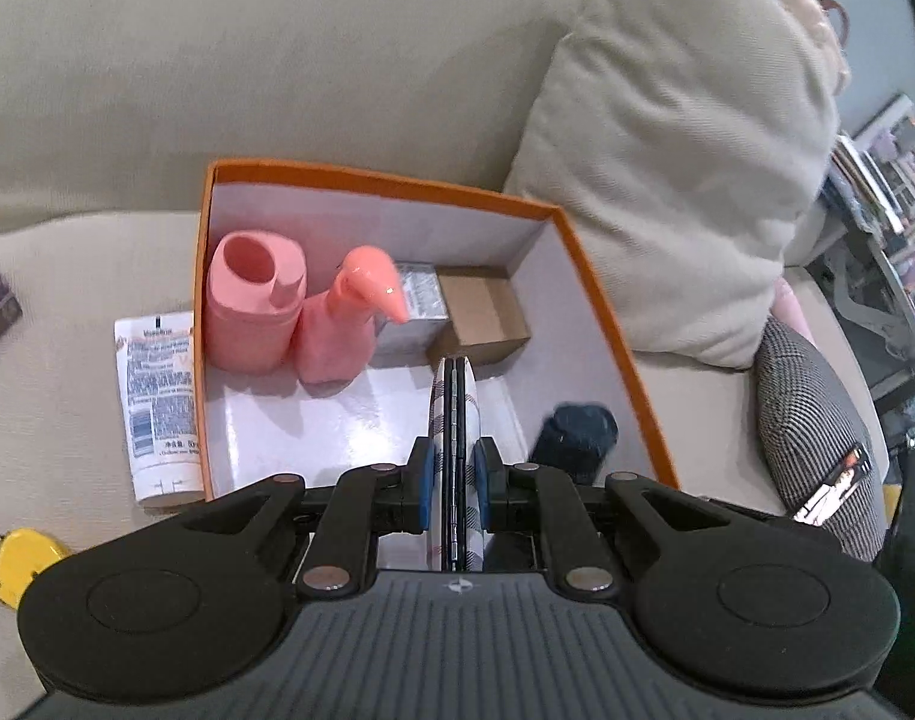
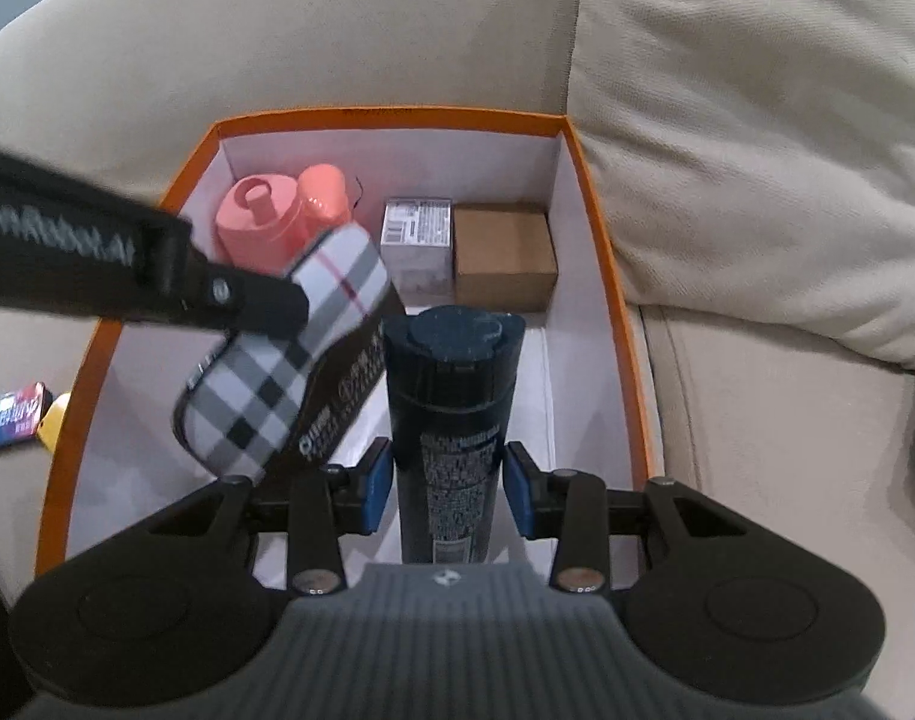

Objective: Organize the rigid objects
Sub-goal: 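Carry the glasses case with the left tool while the right tool carries the spray can into the box, then lower the glasses case and spray can into the box and open both tools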

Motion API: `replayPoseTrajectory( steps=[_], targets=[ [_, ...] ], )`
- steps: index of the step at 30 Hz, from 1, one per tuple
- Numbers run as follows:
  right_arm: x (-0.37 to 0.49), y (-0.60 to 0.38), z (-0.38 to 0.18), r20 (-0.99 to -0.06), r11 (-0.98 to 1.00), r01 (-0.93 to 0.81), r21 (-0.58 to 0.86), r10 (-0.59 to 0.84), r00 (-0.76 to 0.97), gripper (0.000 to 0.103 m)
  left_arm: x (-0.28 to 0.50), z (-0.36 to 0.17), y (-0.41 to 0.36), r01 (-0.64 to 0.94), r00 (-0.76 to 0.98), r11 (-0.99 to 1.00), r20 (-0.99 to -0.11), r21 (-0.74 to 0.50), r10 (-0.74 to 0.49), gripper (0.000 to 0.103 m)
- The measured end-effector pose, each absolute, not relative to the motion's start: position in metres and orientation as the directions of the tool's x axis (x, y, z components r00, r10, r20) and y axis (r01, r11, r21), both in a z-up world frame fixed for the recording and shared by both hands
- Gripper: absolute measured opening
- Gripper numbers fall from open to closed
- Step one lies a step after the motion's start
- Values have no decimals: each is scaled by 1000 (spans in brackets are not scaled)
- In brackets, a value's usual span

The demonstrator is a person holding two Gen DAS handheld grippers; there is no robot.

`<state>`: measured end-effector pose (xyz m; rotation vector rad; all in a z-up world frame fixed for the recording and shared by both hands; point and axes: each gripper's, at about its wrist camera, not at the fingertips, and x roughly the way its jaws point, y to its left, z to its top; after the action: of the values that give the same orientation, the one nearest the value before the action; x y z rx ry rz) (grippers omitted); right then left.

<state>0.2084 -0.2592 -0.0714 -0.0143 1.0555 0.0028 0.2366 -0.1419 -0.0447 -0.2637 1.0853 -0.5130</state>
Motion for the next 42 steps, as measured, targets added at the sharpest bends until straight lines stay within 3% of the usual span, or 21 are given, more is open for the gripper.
replayPoseTrajectory(
  steps=[14,27,31,36,42],
  targets=[
    [248,-245,-109,-878,985,-77,-155,-102,467,40,265,-78,-153,140,353,888,-816,-437,-458,15],
    [246,-248,-107,-871,982,-132,-136,-55,488,42,267,-86,-160,139,345,880,-811,-454,-473,15],
    [237,-249,-101,-870,981,-148,-125,-36,492,35,267,-90,-163,136,330,879,-816,-457,-475,16],
    [230,-254,-97,-884,972,-193,-135,-30,467,22,267,-90,-173,159,292,922,-876,-353,-385,16],
    [224,-263,-93,-915,971,-234,-56,44,401,20,266,-91,-182,264,224,923,-913,-281,-342,22]
  ],
)
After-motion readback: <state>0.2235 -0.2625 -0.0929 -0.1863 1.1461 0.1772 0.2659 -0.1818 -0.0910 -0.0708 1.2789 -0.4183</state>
